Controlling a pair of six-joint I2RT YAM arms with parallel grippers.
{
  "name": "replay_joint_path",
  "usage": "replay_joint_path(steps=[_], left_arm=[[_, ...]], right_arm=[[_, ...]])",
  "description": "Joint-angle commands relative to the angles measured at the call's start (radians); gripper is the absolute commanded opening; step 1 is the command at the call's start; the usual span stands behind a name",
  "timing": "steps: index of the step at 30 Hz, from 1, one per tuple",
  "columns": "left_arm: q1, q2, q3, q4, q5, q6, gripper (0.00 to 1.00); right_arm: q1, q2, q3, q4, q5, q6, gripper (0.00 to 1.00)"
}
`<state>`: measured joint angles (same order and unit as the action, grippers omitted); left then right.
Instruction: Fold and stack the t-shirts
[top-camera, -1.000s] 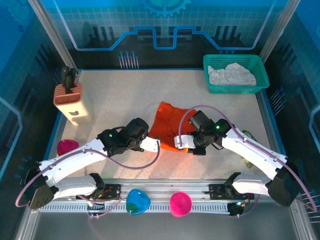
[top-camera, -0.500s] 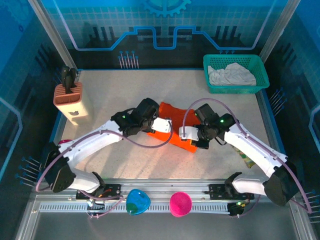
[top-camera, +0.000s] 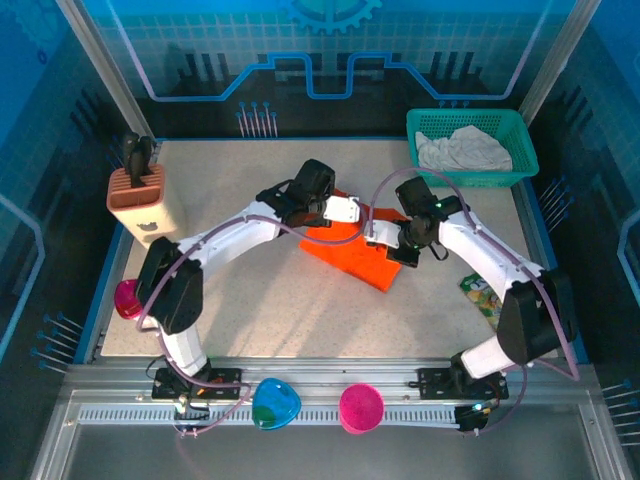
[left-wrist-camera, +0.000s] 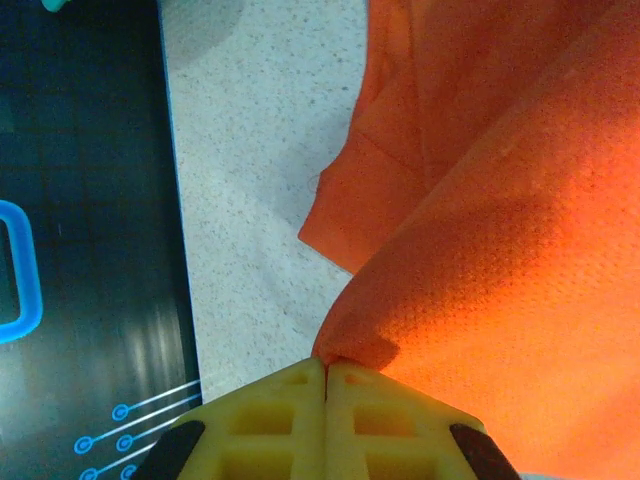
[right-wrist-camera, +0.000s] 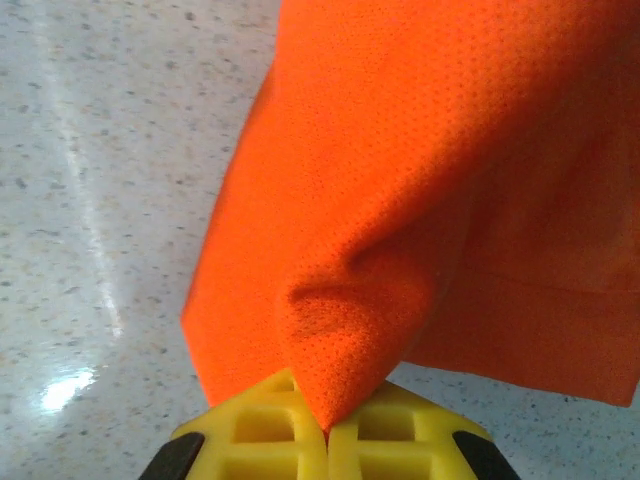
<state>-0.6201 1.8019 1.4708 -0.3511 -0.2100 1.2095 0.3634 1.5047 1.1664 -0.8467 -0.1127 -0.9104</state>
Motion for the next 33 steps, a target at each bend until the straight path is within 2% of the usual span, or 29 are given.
replay_joint_path(steps=[1, 5, 10, 16, 24, 27, 33], left_arm=[[0.016, 0.050, 0.084, 0.037, 0.041, -0.012, 0.00], [0.014, 0.043, 0.073, 0.040, 0.025, -0.029, 0.00], [-0.005, -0.089, -0.059, 0.056, -0.017, -0.091, 0.00], [-0.068, -0.310, -0.237, 0.009, -0.100, -0.158, 0.00], [-0.201, -0.583, -0.383, -0.095, -0.177, -0.279, 0.00], [-0.238, -0.631, -0.406, -0.138, -0.201, -0.312, 0.00], [-0.230, -0.603, -0.424, -0.111, -0.254, -0.317, 0.00]], right_arm=[[-0.024, 0.025, 0.040, 0.025, -0.002, -0.013, 0.00], [-0.024, 0.004, 0.042, 0.029, -0.028, -0.005, 0.00], [0.018, -0.089, 0.024, 0.004, -0.082, 0.014, 0.00], [0.147, -0.183, 0.030, -0.067, -0.131, 0.042, 0.00], [0.324, -0.288, -0.007, -0.150, -0.097, 0.136, 0.00], [0.345, -0.335, -0.046, -0.142, -0.084, 0.175, 0.00], [0.326, -0.375, -0.096, -0.102, -0.039, 0.227, 0.00]])
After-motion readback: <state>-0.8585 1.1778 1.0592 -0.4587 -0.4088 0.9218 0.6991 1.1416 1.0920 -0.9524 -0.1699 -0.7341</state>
